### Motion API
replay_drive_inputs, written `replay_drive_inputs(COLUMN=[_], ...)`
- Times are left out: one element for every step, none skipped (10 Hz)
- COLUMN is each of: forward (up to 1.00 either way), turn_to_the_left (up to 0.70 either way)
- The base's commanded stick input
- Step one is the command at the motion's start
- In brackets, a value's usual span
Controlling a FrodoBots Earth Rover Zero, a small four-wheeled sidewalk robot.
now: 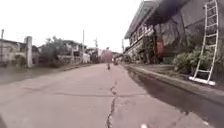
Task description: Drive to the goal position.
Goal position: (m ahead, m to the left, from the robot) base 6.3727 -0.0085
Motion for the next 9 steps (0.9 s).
replay_drive_inputs(forward=[1.00, 1.00, 1.00, 1.00, 1.00, 1.00, 1.00, 1.00, 1.00], turn_to_the_left=[0.00, 0.00, 0.00, 0.00, 0.00, 0.00, 0.00, 0.00, 0.00])
